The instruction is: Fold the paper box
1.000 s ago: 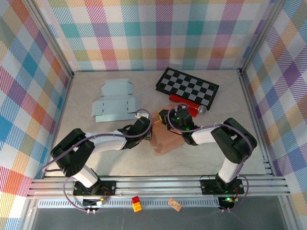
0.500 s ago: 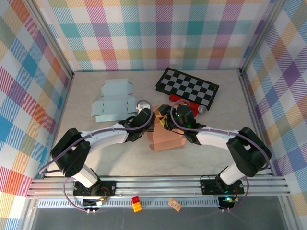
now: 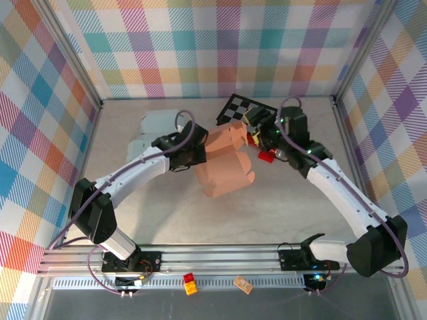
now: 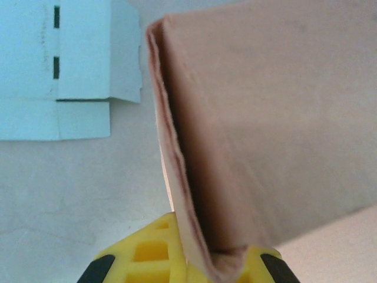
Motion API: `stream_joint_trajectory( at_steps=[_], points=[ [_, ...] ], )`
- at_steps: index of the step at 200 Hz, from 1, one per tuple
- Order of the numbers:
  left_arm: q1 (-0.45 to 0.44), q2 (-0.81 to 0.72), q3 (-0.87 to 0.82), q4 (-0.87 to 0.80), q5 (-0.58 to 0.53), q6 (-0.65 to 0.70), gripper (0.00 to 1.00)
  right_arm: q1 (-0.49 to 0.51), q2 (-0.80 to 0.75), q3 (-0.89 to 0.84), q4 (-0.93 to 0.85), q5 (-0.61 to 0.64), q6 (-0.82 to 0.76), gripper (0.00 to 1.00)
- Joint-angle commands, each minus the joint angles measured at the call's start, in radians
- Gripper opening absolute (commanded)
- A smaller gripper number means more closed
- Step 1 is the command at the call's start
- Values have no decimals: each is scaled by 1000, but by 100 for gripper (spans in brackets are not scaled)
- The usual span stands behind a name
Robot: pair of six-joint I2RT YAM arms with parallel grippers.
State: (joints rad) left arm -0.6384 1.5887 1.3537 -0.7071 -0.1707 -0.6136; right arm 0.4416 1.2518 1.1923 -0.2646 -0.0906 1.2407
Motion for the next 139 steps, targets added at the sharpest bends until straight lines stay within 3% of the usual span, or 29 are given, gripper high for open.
stream_joint_trajectory(
  at_steps=[1, 27, 54, 103, 139],
  points=[
    [48, 44, 88, -251, 143, -26, 0, -33, 37, 119, -290, -70, -262, 77],
    [92, 99, 174, -379, 232, -1, 0, -34, 106, 252, -407, -93, -389, 76],
    [114, 143, 239, -458, 274, 41, 0, -34, 156, 298, -424, -121, -408, 72],
    [121, 185, 295, -494, 322, 75, 0, -9, 287, 354, -401, -180, -416, 62],
    [121, 198, 292, -490, 330, 84, 0, 8, 417, 460, -428, -179, -447, 60]
  ],
)
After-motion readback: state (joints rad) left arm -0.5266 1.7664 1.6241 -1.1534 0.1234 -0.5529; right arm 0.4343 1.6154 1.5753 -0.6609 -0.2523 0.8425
